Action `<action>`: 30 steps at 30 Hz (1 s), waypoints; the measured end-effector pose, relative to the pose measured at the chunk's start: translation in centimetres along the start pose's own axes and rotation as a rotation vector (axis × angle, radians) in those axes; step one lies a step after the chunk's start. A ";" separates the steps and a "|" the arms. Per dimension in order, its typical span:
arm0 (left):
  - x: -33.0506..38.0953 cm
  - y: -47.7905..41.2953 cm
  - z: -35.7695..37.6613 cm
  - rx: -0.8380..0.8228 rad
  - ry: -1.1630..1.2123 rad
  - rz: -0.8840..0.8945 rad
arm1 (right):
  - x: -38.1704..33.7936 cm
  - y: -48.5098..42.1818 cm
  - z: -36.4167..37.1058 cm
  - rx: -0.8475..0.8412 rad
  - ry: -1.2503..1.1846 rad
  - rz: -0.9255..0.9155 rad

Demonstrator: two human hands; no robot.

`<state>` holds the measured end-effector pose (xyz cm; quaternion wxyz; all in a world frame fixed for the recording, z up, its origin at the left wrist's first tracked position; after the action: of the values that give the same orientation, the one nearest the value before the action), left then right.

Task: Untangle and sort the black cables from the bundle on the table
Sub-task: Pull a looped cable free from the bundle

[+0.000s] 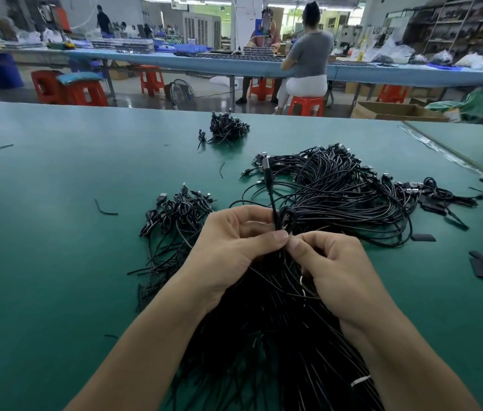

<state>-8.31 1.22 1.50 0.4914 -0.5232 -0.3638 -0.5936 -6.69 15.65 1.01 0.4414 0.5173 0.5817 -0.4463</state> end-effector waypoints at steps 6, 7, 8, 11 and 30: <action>0.9 0.2 0.1 -0.068 -0.340 -0.023 | 2.3 0.0 1.1 -0.111 -0.226 0.227; 0.9 0.2 0.0 -0.080 -0.348 -0.043 | 2.5 0.1 1.2 -0.118 -0.255 0.247; 1.0 0.3 0.0 -0.086 -0.348 -0.056 | 2.5 0.1 1.2 -0.119 -0.266 0.251; 1.1 0.3 -0.3 -0.045 -0.309 -0.058 | 1.5 0.0 0.8 -0.082 -0.237 0.190; 0.4 -4.3 -14.1 0.717 -0.664 -0.121 | 0.9 1.0 2.8 -0.276 0.916 -0.025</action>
<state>-16.13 -11.08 -0.44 0.4627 -0.4597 -0.7121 -0.2598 -5.63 13.20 -0.54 0.1988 0.5904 0.7763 -0.0960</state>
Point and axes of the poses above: each hand's wrist, its own y-axis away from the middle knuckle, its own z-axis out of the palm, x = y × z, the point moved 9 cm from there along -y, towards the middle knuckle, and after that the axes turned 6 degrees about -x, right-handed, at the moved point
